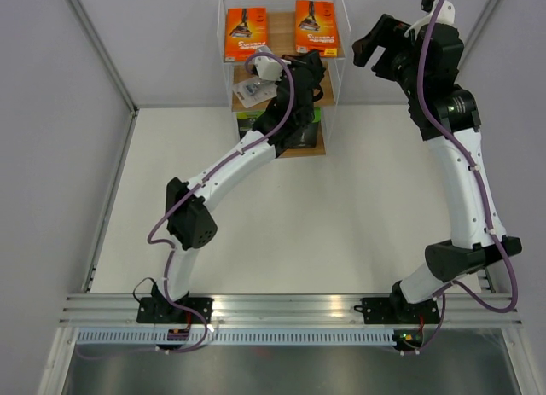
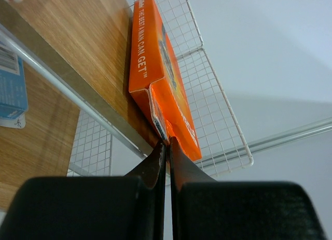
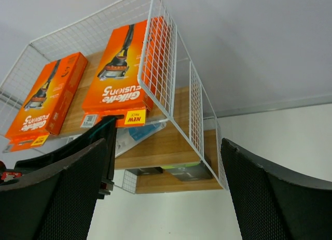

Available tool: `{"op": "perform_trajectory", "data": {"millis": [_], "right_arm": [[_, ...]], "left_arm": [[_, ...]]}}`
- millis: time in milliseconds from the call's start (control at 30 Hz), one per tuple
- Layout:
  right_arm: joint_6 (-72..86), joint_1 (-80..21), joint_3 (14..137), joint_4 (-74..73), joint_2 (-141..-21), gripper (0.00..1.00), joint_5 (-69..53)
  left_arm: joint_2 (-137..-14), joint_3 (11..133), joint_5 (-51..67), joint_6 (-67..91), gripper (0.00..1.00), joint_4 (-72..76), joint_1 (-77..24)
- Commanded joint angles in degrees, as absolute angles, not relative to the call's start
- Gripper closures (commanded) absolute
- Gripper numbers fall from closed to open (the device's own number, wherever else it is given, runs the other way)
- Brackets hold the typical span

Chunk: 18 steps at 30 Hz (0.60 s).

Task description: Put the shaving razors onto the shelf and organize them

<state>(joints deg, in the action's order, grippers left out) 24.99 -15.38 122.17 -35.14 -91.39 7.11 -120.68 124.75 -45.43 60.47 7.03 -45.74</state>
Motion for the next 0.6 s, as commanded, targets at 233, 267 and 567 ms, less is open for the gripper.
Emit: {"op": "perform_trajectory", "data": {"millis": [233,267,567], "right_arm": [[25.0,-14.3,119.3,-33.6,-88.8,0.04,3.3],[25.1,-14.3,119.1,-33.1,-88.5,0.04,3.3],[25.0,-14.2,118.5,-33.7,-87.8,0.03,3.8]], "left_arm": [[-122.3,128.8,-44.4,60.6,0.92,6.7,-46.4],[-122.4,129.6,-43.9,59.9,0.92,6.6,-46.4],[-121.4,128.9,-42.5,60.4,0.70,5.7,-46.4]]}}
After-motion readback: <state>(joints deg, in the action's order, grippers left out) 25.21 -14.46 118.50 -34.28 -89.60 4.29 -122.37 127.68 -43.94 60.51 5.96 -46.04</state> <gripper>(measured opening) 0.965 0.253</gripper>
